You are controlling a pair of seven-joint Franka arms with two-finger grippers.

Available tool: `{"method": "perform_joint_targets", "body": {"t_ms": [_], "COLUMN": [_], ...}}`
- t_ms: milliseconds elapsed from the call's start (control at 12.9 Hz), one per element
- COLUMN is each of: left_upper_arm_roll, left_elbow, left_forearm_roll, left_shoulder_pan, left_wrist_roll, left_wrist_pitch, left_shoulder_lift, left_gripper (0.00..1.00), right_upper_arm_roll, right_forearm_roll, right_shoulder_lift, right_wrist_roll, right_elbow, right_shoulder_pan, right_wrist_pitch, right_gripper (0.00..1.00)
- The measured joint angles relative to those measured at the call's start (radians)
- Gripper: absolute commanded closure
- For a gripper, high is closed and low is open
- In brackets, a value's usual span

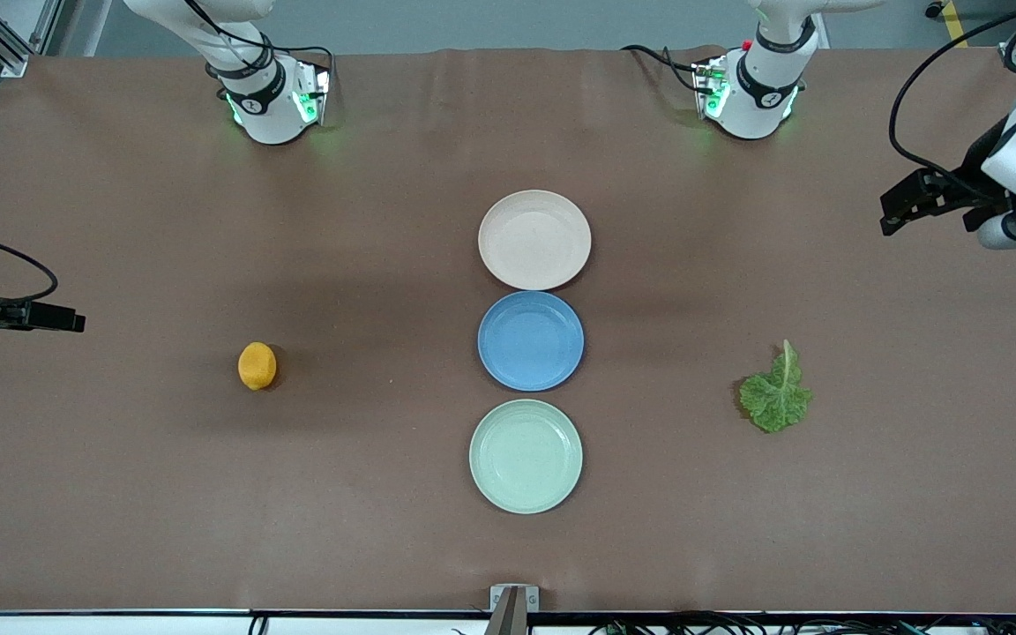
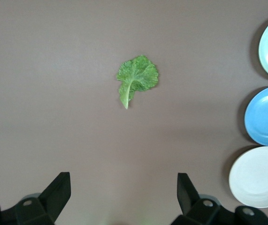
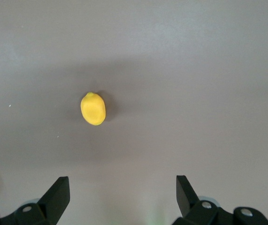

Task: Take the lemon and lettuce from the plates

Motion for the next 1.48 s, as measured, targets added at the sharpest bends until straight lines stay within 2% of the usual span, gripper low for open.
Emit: {"method": "perform_joint_targets", "body": {"t_ms": [233, 389, 700, 856, 1478], "left_upper_arm_roll": [0.003, 0.031, 0.047, 0.047, 0.046], "left_elbow": [-0.024, -0.040, -0.066, -0.068, -0.073], "left_forearm_roll": [-0.004, -0.005, -0.007, -0.007, -0.007], "left_shoulder_pan": [-0.012, -0.019, -0.032, -0.036, -0.039], "left_wrist_roll": [-0.002, 0.022, 0.032, 0.032, 0.030], "left_wrist_pitch": [-0.001, -0.001, -0.001, -0.001, 0.000], "left_shoulder_lift": [-0.034, -0.052, -0.081, -0.081, -0.068], "left_gripper": [0.00, 0.00, 0.00, 0.00, 0.00], "right_upper_arm_roll": [0.008, 0.008, 0.007, 0.007, 0.008], "right_forearm_roll": [0.000, 0.000, 0.000, 0.000, -0.026], "right_shoulder_lift": [-0.041, -0.078, -0.223, -0.284, -0.381], "right_wrist_roll": [0.000, 0.000, 0.000, -0.001, -0.007], "right_elbow": [-0.016, -0.066, -0.262, -0.327, -0.359], "right_shoulder_pan": [0.012, 0.014, 0.014, 0.014, 0.014], "right_wrist_pitch": [-0.030, -0.018, 0.103, 0.124, 0.122], "right_gripper": [0.00, 0.00, 0.00, 0.00, 0.00]}}
